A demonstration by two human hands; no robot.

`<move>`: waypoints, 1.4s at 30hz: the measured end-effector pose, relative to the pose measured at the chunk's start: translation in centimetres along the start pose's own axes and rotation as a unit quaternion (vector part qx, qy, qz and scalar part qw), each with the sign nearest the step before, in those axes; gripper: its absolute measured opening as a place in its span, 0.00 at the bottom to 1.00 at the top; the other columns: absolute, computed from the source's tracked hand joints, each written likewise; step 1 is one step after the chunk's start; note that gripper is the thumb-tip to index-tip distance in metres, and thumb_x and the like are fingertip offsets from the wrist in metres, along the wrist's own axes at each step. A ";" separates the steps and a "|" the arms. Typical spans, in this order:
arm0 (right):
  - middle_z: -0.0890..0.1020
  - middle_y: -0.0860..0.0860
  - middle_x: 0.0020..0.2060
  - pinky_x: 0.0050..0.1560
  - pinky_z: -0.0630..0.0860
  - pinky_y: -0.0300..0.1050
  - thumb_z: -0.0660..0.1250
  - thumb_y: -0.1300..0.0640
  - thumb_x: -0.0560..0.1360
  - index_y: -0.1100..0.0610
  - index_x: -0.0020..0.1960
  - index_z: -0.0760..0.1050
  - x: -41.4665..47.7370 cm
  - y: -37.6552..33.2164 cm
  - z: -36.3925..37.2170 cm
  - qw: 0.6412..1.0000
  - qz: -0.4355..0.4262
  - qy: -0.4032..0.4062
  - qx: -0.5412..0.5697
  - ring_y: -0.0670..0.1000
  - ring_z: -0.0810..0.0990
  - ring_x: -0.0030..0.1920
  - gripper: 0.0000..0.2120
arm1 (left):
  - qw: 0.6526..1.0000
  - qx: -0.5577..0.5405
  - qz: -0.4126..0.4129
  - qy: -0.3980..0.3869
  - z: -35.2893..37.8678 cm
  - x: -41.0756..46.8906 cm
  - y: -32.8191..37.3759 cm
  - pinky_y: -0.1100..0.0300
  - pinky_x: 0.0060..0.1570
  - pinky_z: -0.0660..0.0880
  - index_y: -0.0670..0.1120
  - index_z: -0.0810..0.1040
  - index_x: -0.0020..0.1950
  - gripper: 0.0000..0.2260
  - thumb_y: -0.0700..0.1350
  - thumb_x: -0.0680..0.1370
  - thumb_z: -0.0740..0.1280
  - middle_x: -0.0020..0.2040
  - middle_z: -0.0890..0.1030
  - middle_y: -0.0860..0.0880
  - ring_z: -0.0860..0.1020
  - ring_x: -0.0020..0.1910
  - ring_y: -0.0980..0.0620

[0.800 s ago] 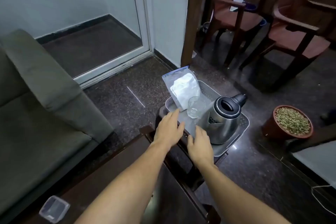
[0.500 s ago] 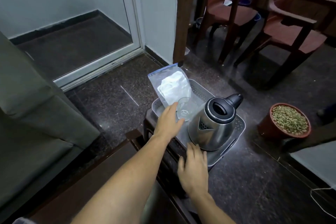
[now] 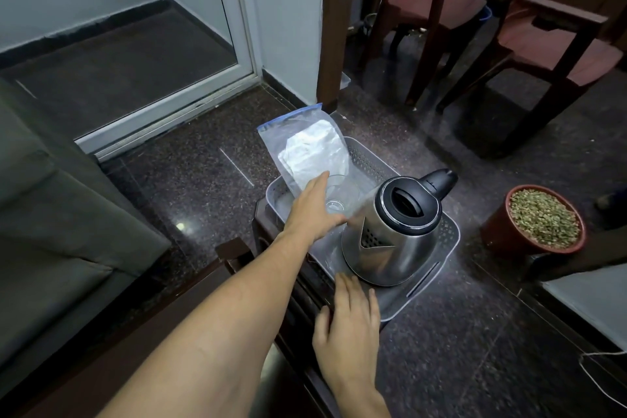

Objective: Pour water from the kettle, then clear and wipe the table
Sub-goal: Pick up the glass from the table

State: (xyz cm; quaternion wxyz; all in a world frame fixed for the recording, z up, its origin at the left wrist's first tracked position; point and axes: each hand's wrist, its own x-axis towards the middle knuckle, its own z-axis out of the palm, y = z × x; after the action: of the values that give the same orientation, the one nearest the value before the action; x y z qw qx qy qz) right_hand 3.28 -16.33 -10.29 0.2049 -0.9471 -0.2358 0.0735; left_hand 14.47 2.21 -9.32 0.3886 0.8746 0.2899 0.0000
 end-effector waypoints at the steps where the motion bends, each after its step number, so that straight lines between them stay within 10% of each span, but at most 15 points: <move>1: 0.79 0.53 0.69 0.78 0.61 0.57 0.69 0.60 0.74 0.60 0.72 0.74 0.1 0.0 0.2 1.000 0.005 0.008 0.002 0.52 0.73 0.73 0.26 | 1.000 -0.003 -0.002 0.005 0.2 0.1 0.0 0.52 0.72 0.68 0.49 0.56 0.83 0.53 0.57 0.66 0.82 0.80 0.66 0.49 0.68 0.77 0.46; 17: 0.76 0.51 0.69 0.63 0.76 0.50 0.63 0.61 0.81 0.57 0.73 0.72 2.3 -4.3 -0.7 0.978 0.077 0.047 0.189 0.53 0.75 0.69 0.20 | 0.996 -0.018 -0.015 0.082 -6.5 -4.4 1.9 0.57 0.65 0.72 0.48 0.70 0.77 0.45 0.54 0.62 0.82 0.70 0.78 0.53 0.76 0.69 0.49; 25: 0.69 0.56 0.76 0.70 0.64 0.43 0.66 0.57 0.82 0.59 0.79 0.63 0.7 -11.6 -3.4 0.954 0.070 0.059 0.287 0.55 0.68 0.76 0.27 | 0.991 -0.030 -0.007 0.130 -14.6 -14.3 2.2 0.54 0.64 0.75 0.51 0.74 0.71 0.39 0.55 0.62 0.81 0.66 0.80 0.52 0.78 0.66 0.49; 33: 0.76 0.61 0.70 0.70 0.70 0.56 0.70 0.59 0.80 0.60 0.79 0.65 -7.0 -19.9 -4.8 0.944 -0.026 0.029 0.329 0.60 0.75 0.70 0.30 | 0.981 -0.026 -0.023 0.191 -23.2 -27.6 -1.3 0.58 0.67 0.70 0.48 0.72 0.76 0.44 0.54 0.63 0.83 0.71 0.78 0.50 0.75 0.70 0.49; 42: 0.86 0.43 0.55 0.58 0.79 0.44 0.74 0.57 0.74 0.45 0.68 0.74 -23.1 -26.7 -0.3 0.923 -0.137 -0.079 0.352 0.45 0.84 0.56 0.25 | 0.961 -0.036 -0.099 0.256 -27.3 -46.9 -11.6 0.56 0.66 0.75 0.49 0.75 0.74 0.44 0.55 0.60 0.84 0.67 0.81 0.50 0.79 0.66 0.50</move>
State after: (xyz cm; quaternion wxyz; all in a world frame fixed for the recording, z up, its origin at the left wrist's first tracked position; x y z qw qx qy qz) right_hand -28.06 -5.91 2.25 0.5135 -0.7637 -0.3378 0.1975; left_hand -36.58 3.13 12.41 0.3306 0.7978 0.4649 0.1953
